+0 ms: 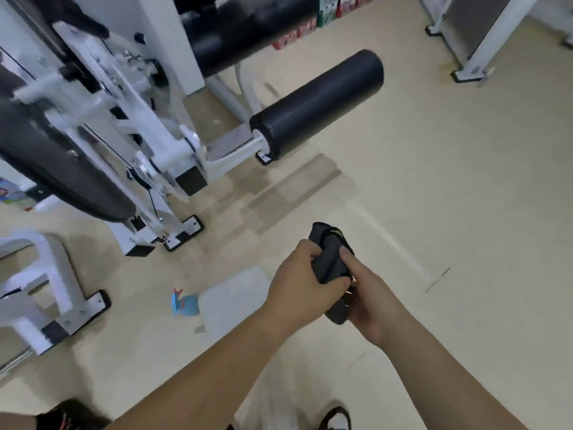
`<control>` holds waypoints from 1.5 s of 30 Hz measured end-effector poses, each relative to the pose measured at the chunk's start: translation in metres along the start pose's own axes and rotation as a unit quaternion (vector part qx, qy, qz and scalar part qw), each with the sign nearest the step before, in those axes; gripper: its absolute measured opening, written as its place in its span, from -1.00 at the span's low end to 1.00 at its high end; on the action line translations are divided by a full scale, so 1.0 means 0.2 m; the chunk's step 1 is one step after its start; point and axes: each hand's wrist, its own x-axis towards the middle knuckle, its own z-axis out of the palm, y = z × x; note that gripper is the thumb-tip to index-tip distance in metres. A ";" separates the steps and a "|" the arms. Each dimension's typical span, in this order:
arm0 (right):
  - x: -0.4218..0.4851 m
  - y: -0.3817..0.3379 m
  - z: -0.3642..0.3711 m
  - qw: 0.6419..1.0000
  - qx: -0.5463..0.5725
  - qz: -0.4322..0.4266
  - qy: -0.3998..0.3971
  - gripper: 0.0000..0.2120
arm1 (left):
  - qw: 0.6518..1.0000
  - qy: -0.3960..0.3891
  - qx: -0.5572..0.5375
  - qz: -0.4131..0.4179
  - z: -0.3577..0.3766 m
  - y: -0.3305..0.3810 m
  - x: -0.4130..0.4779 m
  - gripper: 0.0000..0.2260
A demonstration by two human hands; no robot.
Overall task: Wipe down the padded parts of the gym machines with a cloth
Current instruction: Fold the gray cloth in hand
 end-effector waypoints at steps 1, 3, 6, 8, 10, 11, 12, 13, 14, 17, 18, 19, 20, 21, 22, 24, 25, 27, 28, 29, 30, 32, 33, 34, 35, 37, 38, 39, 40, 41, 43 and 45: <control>-0.13 -0.12 -0.02 1.000 0.009 -0.015 -0.004 -0.59 | 1.000 -0.019 -0.012 0.022 -0.01 0.16 -0.09 -0.66; -0.36 -0.37 -0.06 0.999 -0.002 -0.047 -0.006 -0.57 | 0.997 -0.028 -0.024 0.065 -0.05 0.44 -0.21 -0.70; -0.73 -0.67 -0.14 0.995 -0.037 -0.084 0.028 -0.62 | 0.996 -0.030 -0.081 0.037 -0.09 0.85 -0.38 -0.77; -0.91 -0.83 -0.18 0.989 -0.057 -0.122 0.058 -0.75 | 0.994 -0.022 -0.110 0.014 -0.07 1.08 -0.46 -0.79; -1.02 -0.96 -0.22 0.980 -0.080 -0.158 0.088 -0.83 | 0.993 0.007 -0.113 0.020 -0.04 1.27 -0.49 -0.79; -1.05 -1.02 -0.25 0.975 -0.088 -0.179 0.102 -0.84 | 0.993 0.021 -0.118 0.021 -0.02 1.35 -0.49 -0.78; -1.07 -1.10 -0.28 0.969 -0.101 -0.197 0.111 -0.84 | 0.991 0.027 -0.127 0.021 -0.02 1.43 -0.46 -0.75; -1.07 -1.15 -0.30 0.964 -0.115 -0.208 0.118 -0.84 | 0.990 0.027 -0.140 0.016 -0.01 1.49 -0.43 -0.74; -1.06 -1.22 -0.32 0.960 -0.123 -0.220 0.125 -0.84 | 0.988 0.021 -0.154 0.016 -0.02 1.56 -0.39 -0.73; -0.99 -1.50 -0.35 0.952 -0.129 -0.247 0.131 -0.82 | 0.976 0.006 -0.217 0.024 -0.03 1.77 -0.21 -0.70; -0.96 -1.61 -0.35 0.949 -0.127 -0.256 0.133 -0.82 | 0.967 -0.002 -0.254 0.024 -0.04 1.84 -0.14 -0.63; -0.93 -1.70 -0.35 0.947 -0.123 -0.265 0.130 -0.81 | 0.954 -0.020 -0.297 0.022 -0.04 1.90 -0.07 -0.54; -0.90 -1.78 -0.34 0.946 -0.121 -0.274 0.122 -0.81 | 0.939 -0.049 -0.340 0.021 -0.05 1.95 -0.01 -0.48; -0.85 -1.87 -0.34 0.944 -0.126 -0.283 0.112 -0.80 | 0.922 -0.083 -0.379 0.018 -0.07 2.01 0.07 -0.48; -0.81 -1.97 -0.33 0.942 -0.137 -0.290 0.105 -0.79 | 0.907 -0.113 -0.405 0.012 -0.09 2.07 0.16 -0.52; -0.70 -2.19 -0.32 0.934 -0.156 -0.308 0.094 -0.77 | 0.900 -0.131 -0.416 -0.018 -0.12 2.21 0.34 -0.63; -0.65 -2.28 -0.31 0.927 -0.169 -0.321 0.091 -0.76 | 0.904 -0.127 -0.408 -0.030 -0.13 2.26 0.41 -0.66; -0.52 -2.46 -0.34 0.914 -0.198 -0.342 0.094 -0.74 | 0.915 -0.112 -0.385 -0.033 -0.11 2.35 0.59 -0.67; -0.46 -2.55 -0.36 0.910 -0.206 -0.346 0.097 -0.74 | 0.920 -0.105 -0.377 -0.032 -0.09 2.41 0.68 -0.69; -0.41 -2.62 -0.39 0.905 -0.220 -0.350 0.104 -0.74 | 0.922 -0.095 -0.373 -0.031 -0.08 2.46 0.77 -0.71; -0.34 -2.71 -0.44 0.900 -0.235 -0.348 0.114 -0.75 | 0.925 -0.085 -0.370 -0.027 -0.06 2.53 0.86 -0.73; -0.22 -2.90 -0.54 0.887 -0.277 -0.339 0.145 -0.75 | 0.932 -0.061 -0.356 -0.022 -0.02 2.67 1.06 -0.72; -0.16 -2.99 -0.59 0.887 -0.283 -0.333 0.149 -0.75 | 0.935 -0.053 -0.351 -0.017 0.00 2.73 1.16 -0.70; -0.09 -3.10 -0.65 0.894 -0.274 -0.323 0.144 -0.77 | 0.935 -0.050 -0.350 -0.010 0.03 2.80 1.27 -0.66; -0.01 -3.22 -0.70 0.905 -0.256 -0.314 0.132 -0.78 | 0.934 -0.043 -0.354 -0.007 0.07 2.88 1.39 -0.61; 0.10 -3.40 -0.77 0.927 -0.211 -0.291 0.106 -0.77 | 0.932 -0.023 -0.362 -0.006 0.11 2.99 1.57 -0.57; 0.17 -3.52 -0.82 0.934 -0.191 -0.288 0.090 -0.77 | 0.930 -0.011 -0.368 -0.007 0.15 3.07 1.68 -0.59; 0.24 -3.64 -0.87 0.936 -0.180 -0.291 0.077 -0.77 | 0.925 0.008 -0.381 -0.012 0.17 3.15 1.76 -0.63; 0.31 -3.75 -0.91 0.938 -0.175 -0.289 0.073 -0.77 | 0.919 0.034 -0.393 -0.018 0.19 3.22 1.84 -0.68; 0.37 -3.85 -0.94 0.939 -0.174 -0.289 0.068 -0.77 | 0.913 0.063 -0.402 -0.017 0.19 3.29 1.91 -0.73; 0.47 -4.04 -0.94 0.938 -0.177 -0.295 0.041 -0.78 | 0.907 0.126 -0.403 -0.001 0.17 3.40 2.03 -0.79; 0.60 -4.22 -0.89 0.942 -0.181 -0.282 0.014 -0.79 | 0.902 0.183 -0.390 0.010 0.11 3.51 2.15 -0.85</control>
